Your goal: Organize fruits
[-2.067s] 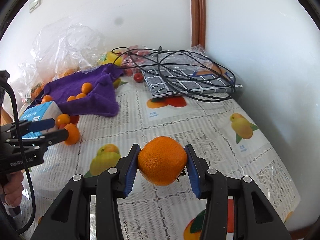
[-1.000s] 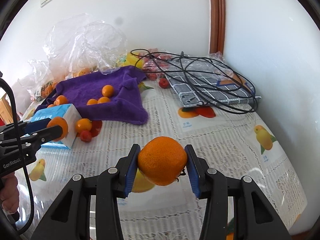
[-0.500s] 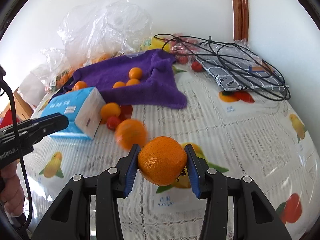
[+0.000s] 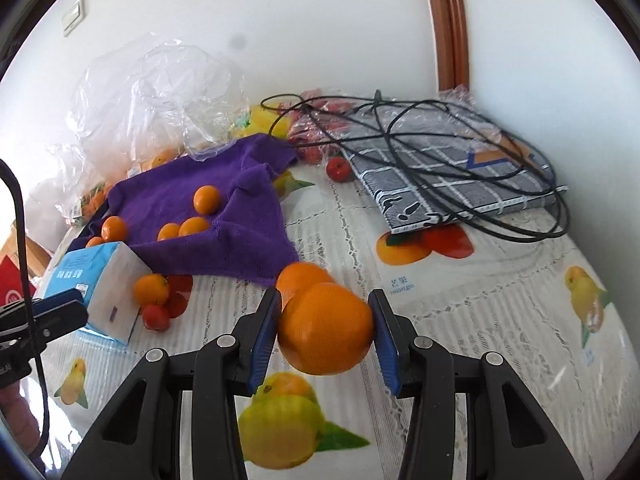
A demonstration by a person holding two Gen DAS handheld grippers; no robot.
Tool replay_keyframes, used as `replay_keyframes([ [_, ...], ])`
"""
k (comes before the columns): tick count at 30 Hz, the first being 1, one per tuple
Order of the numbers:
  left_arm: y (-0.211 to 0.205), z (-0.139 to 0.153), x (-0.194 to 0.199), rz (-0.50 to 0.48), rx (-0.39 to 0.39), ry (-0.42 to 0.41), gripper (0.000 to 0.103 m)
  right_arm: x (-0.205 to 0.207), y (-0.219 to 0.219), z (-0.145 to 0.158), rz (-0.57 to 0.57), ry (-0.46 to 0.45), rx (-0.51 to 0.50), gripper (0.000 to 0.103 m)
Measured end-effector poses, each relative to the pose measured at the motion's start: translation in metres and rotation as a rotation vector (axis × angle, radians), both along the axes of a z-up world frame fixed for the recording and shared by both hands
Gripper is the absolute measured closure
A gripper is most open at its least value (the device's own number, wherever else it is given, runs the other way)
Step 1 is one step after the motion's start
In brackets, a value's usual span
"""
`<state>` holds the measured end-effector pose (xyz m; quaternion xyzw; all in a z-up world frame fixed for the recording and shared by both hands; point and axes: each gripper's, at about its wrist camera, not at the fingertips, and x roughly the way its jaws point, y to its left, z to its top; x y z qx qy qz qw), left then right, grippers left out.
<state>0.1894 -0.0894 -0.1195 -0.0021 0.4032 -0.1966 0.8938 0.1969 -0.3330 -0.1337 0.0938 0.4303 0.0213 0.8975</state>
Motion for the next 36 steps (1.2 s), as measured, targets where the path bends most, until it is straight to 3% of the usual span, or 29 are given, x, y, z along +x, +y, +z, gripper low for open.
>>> replay_keyframes([
  [1,-0.002,0.0,0.002,0.0,0.001,-0.003,0.074,0.001,-0.001,-0.001,0.008,0.001,0.009,0.07],
  [8,-0.025,-0.009,0.022,-0.025,0.046,0.031,0.073,0.005,-0.004,-0.005,0.034,-0.005,0.028,0.069],
  [16,-0.049,-0.022,0.04,0.021,0.145,0.038,0.073,0.004,0.0,-0.014,0.07,0.035,-0.053,0.06],
  [23,-0.069,-0.025,0.043,-0.001,0.244,0.014,0.052,0.004,-0.002,-0.02,0.071,0.063,-0.067,0.058],
  [26,-0.075,-0.027,0.043,0.006,0.294,-0.003,0.052,0.001,-0.004,-0.019,0.063,0.061,-0.058,0.059],
  [28,-0.075,-0.027,0.042,0.013,0.311,-0.016,0.057,-0.001,-0.007,-0.019,0.059,0.063,-0.048,0.06],
  [30,-0.072,-0.024,0.04,0.024,0.309,-0.031,0.081,-0.004,-0.009,-0.018,0.051,0.062,-0.05,0.06],
  [33,-0.058,-0.019,0.04,0.009,0.22,0.015,0.09,-0.008,-0.012,-0.017,0.038,0.062,-0.048,0.06],
  [36,-0.049,-0.02,0.038,0.012,0.191,0.037,0.091,-0.011,-0.013,-0.017,0.032,0.062,-0.051,0.06],
])
